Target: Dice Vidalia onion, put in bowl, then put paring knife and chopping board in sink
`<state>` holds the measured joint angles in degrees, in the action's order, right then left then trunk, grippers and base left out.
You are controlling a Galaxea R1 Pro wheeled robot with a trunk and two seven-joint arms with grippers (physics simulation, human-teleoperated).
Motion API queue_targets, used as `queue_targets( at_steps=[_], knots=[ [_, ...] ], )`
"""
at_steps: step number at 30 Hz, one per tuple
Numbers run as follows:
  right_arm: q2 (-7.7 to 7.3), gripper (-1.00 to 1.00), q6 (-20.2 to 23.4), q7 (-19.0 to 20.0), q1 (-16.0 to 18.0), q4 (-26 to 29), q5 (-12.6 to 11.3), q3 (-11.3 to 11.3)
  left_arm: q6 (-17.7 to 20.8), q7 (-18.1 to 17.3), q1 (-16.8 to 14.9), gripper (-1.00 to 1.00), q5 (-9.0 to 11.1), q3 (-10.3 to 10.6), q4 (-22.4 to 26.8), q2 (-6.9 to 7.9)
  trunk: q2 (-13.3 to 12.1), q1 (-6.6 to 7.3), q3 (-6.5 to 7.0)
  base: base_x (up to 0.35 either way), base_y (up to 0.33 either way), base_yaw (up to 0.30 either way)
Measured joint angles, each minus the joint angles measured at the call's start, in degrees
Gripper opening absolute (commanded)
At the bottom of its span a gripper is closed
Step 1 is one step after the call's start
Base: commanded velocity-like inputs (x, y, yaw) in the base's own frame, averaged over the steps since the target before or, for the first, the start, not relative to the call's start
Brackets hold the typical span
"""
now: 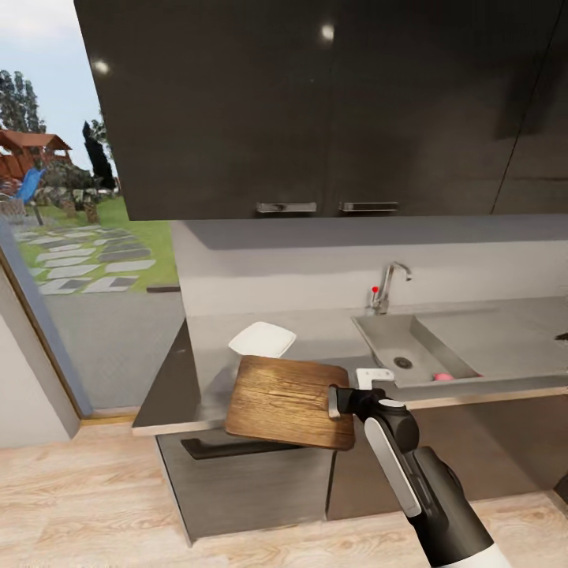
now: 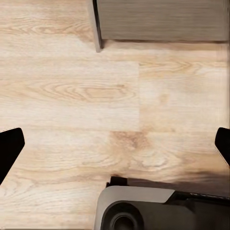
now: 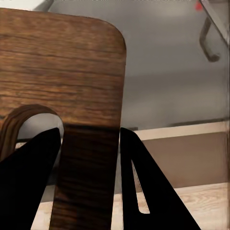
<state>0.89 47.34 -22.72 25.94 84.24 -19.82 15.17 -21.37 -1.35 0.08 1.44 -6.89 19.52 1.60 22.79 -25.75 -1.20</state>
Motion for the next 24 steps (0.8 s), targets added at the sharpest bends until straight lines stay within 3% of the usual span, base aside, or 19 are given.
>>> queue_targets(
  at_steps=[24],
  knots=[
    [0.00,-1.00,-0.1,0.0,0.0,0.0,0.0,0.1,0.0,0.0,0.0,1.00,0.0,-0.1,0.1,0.00,0.0,0.00,0.00,0.000,-0.305,0.088]
  ],
)
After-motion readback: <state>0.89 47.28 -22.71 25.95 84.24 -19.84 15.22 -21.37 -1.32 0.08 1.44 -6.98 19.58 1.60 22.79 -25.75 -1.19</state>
